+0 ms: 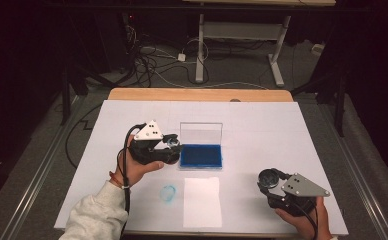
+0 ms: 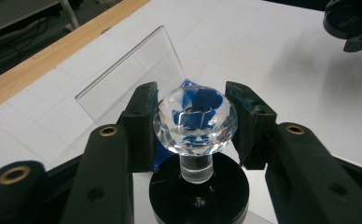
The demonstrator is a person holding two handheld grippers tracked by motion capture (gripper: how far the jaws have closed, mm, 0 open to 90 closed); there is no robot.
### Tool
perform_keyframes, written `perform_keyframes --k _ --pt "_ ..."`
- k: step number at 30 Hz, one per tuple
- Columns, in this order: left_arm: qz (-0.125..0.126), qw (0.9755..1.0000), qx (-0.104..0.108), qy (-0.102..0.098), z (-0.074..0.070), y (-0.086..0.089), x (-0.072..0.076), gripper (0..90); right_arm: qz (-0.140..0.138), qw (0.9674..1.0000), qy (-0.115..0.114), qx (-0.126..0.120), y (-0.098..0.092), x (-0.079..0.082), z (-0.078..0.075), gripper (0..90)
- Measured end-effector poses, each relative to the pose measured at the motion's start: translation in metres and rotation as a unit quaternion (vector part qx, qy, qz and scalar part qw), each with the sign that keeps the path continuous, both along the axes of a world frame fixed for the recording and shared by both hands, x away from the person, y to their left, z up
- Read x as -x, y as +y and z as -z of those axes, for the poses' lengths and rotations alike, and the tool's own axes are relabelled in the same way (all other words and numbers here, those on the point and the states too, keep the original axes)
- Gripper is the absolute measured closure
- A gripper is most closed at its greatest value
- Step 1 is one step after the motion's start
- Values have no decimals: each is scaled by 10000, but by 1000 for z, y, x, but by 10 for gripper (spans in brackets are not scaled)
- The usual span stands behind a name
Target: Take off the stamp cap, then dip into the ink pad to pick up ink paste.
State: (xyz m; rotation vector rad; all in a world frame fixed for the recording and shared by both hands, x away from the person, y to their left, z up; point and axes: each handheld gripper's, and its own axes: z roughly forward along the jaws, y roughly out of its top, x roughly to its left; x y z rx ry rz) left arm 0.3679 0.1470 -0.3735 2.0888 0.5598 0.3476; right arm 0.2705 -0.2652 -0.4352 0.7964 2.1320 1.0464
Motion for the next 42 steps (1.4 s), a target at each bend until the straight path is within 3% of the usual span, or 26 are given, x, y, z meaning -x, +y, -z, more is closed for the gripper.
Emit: perform_keyframes --k 11,19,23,30,36,42 --pt "-6 9999 119 -22 -2 3 1 547 -31 9998 130 -130 -2 -3 1 386" --pt "72 9999 89 -77 -4 -2 2 547 -59 9998 154 -90 0 -3 3 386" --pt "212 9994 271 -12 -6 -9 0 547 -58 9997 183 -139 -1 -3 2 386" --pt "505 9985 218 18 -5 -47 -14 547 -2 9996 254 -105 -1 -4 5 385" --pt "701 9973 -172 -102 7 -83 -27 547 -85 9996 272 -48 2 -4 7 385" --pt "736 9964 -431 -13 26 -102 -45 547 -163 9995 282 -34 3 -4 7 385"
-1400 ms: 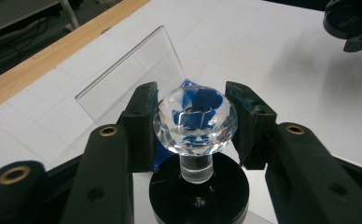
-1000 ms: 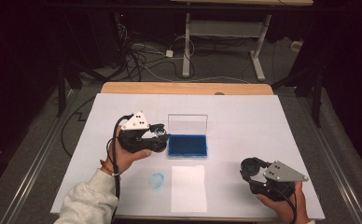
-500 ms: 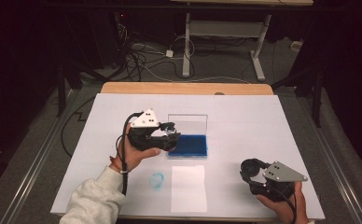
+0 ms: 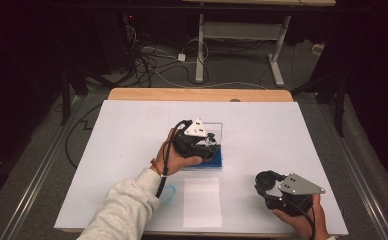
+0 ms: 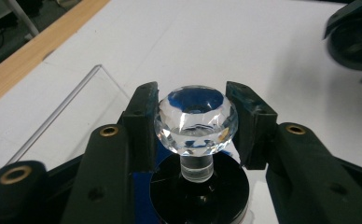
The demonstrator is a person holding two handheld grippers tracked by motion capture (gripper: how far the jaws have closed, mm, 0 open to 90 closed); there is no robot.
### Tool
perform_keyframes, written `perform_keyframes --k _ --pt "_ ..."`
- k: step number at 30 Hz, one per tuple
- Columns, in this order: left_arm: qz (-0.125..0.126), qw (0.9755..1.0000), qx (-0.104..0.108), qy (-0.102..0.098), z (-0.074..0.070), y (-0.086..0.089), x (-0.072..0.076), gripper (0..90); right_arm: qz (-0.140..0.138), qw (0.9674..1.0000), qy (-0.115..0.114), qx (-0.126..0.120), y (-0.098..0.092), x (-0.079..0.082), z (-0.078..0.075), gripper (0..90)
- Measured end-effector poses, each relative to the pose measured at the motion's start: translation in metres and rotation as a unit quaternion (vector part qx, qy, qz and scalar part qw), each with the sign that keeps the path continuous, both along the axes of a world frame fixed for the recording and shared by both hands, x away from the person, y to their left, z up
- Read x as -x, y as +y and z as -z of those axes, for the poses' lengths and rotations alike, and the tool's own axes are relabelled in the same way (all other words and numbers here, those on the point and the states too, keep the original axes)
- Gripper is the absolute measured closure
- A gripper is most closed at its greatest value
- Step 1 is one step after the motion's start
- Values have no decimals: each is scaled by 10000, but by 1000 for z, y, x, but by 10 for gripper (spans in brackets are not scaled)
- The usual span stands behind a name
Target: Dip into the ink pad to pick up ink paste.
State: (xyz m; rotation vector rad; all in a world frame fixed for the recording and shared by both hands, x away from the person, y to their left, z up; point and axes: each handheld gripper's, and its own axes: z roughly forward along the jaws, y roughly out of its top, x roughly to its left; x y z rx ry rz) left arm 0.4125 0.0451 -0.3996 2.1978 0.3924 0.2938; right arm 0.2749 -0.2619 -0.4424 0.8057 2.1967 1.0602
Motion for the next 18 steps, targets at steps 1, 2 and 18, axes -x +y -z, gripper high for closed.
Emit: perform_keyframes --k 1,2,18 --pt "-30 10000 18 -4 3 -1 -3 547 -24 10000 -3 33 1 0 0 385" --pt "-19 10000 64 6 5 -1 -5 547 -66 9999 8 90 2 0 2 385" --pt "-94 9999 -35 127 40 -19 -24 546 -151 9997 76 171 6 -2 5 384"
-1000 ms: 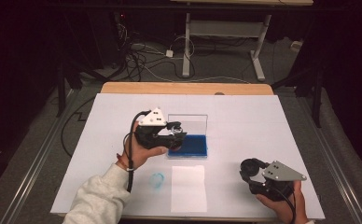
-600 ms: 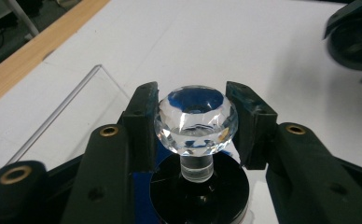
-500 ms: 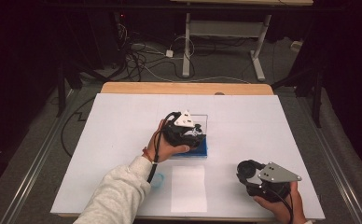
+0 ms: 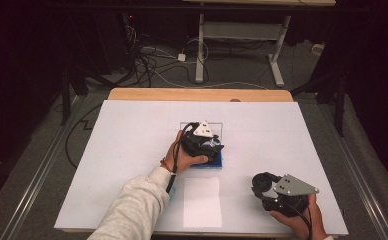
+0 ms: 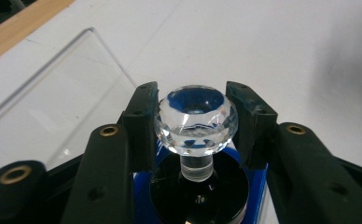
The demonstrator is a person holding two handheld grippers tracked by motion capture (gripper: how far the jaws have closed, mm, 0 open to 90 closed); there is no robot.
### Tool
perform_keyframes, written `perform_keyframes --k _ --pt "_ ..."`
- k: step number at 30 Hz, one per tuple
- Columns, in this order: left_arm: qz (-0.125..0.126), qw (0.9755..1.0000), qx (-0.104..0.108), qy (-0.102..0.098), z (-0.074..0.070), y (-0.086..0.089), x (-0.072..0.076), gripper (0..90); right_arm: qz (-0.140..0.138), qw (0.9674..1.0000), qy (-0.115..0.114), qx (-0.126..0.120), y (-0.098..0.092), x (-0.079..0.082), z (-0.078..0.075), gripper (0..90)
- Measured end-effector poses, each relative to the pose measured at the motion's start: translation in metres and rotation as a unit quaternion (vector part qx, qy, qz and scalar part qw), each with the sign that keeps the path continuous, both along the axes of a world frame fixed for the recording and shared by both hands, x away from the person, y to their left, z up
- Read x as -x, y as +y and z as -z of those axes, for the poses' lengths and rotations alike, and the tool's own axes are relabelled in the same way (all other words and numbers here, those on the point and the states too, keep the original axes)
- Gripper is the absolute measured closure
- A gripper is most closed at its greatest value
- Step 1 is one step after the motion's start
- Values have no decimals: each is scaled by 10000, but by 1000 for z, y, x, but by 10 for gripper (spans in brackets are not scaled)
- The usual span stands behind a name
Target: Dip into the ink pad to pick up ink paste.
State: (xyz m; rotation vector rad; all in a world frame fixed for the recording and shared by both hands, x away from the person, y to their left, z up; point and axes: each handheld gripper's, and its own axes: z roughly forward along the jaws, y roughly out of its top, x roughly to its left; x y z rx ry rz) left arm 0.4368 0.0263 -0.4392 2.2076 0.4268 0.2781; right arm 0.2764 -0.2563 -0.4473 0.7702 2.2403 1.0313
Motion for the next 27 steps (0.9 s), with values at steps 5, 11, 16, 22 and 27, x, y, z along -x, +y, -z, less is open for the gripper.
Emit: perform_keyframes --k 5,11,16,22,27 --pt "31 9999 -129 50 -2 3 1 546 -9 10000 28 -9 0 0 0 384" --pt "-25 9986 -394 352 -6 14 1 546 -35 10000 47 59 1 0 1 384" --pt "-58 9970 -712 290 -10 10 7 546 -31 9999 74 103 2 0 2 384" --pt "-112 9952 -921 326 -13 7 8 546 -33 9999 105 109 3 1 2 383" --pt "-139 9937 -1047 379 -15 5 8 547 -32 9999 102 111 3 1 2 383"
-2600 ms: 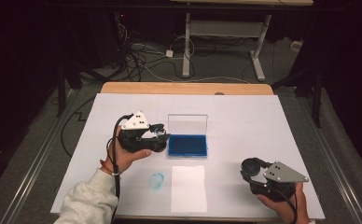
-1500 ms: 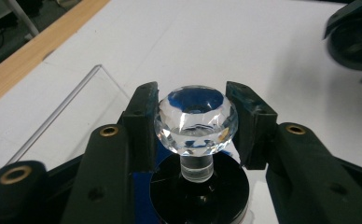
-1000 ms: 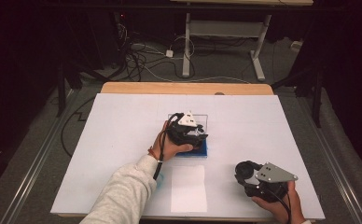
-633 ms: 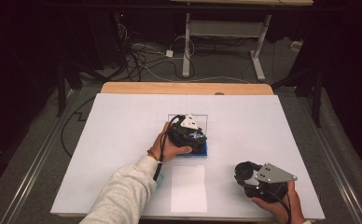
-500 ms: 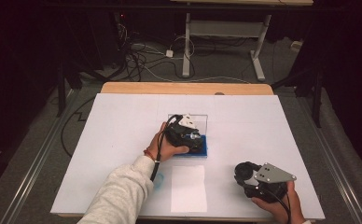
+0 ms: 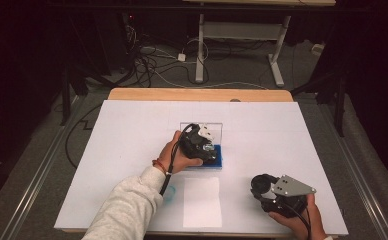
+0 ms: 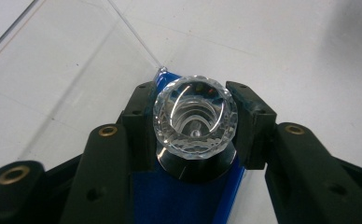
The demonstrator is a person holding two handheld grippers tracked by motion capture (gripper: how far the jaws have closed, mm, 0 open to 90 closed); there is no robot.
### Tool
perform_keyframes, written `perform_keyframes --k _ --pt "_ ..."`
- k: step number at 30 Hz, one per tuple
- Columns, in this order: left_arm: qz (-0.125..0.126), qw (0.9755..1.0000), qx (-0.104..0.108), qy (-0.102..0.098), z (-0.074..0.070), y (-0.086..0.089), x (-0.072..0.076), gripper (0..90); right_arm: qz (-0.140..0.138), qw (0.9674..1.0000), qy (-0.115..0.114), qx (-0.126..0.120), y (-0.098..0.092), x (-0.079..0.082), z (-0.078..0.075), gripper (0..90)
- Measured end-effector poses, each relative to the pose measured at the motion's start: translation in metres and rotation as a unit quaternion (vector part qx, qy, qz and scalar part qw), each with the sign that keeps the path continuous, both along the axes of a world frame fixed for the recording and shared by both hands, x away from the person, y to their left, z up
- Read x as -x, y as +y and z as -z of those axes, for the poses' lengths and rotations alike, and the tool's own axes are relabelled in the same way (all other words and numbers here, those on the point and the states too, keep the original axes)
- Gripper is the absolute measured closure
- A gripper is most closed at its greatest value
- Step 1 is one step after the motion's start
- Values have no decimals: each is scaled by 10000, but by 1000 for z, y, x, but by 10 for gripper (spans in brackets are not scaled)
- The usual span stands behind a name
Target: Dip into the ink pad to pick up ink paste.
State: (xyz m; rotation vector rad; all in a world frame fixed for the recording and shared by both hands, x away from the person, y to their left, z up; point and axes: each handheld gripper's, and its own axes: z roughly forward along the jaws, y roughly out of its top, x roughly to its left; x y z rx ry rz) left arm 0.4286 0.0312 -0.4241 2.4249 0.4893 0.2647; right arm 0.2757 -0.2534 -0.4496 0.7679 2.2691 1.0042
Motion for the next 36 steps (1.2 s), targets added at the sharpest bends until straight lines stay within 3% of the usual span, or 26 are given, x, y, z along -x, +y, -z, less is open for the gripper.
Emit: perform_keyframes --k 21,36 --pt "-65 9999 -110 27 -1 -6 0 546 -14 10000 -7 43 1 0 0 384" --pt "-135 9999 -37 18 1 -5 1 545 14 10000 -6 42 1 1 -1 384"
